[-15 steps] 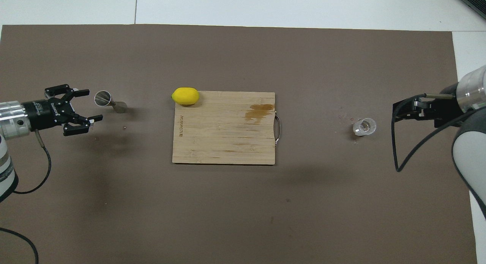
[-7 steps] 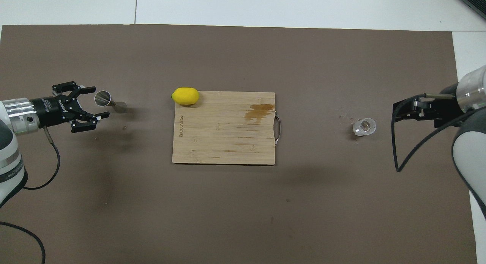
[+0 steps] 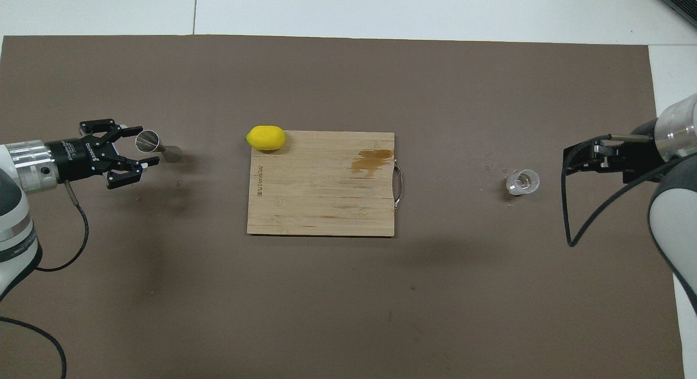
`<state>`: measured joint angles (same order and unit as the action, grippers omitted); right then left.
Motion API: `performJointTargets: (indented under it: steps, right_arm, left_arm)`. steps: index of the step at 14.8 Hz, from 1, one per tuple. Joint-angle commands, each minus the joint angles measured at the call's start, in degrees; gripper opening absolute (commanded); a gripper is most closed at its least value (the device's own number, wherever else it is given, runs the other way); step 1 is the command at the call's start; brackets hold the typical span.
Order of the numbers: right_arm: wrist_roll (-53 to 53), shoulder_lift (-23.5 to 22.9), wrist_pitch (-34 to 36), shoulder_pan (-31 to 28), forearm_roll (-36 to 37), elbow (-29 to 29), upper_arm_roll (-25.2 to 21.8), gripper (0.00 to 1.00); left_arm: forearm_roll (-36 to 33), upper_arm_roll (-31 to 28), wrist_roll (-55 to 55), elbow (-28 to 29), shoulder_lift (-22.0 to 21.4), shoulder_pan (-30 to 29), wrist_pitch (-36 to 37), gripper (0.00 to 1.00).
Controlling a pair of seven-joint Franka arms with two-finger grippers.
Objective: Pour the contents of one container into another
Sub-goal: 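Close the left gripper around the small dark metal cup, then carry the dark metal cup with the left gripper onto the cutting board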
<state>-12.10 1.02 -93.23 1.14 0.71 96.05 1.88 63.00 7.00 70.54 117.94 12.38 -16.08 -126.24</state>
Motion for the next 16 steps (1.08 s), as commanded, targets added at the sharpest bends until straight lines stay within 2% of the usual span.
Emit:
performJointTargets:
  steps: [1, 2, 5, 10, 16]
  right_arm:
    - [1.4, 1.0, 0.0, -0.9, -1.4, 1.1, 0.3, 1.0]
    - [1.4, 1.0, -0.1, -0.9, -1.4, 1.1, 0.3, 1.0]
    - [1.4, 1.0, 0.0, -0.9, -1.4, 1.1, 0.3, 1.0]
    - [1.4, 1.1, 0.0, -0.9, -1.4, 1.1, 0.3, 1.0]
    - [1.4, 1.1, 0.0, -0.9, -1.4, 1.1, 0.3, 1.0]
  left_arm:
    - [0.9, -0.4, 0.6, -0.5, 0.5, 0.5, -0.2, 0.06]
    - [0.9, -0.4, 0.6, -0.5, 0.5, 0.5, -0.1, 0.0]
    - [0.8, -0.4, 1.1, -1.0, 0.5, 0.3, 0.8, 0.0]
    - [0.4, 0.0, 2.1, -6.1, 0.5, 0.9, 9.4, 0.0]
    - [1.0, 0.6, 8.0, -7.5, -2.4, 10.0, 11.4, 0.0]
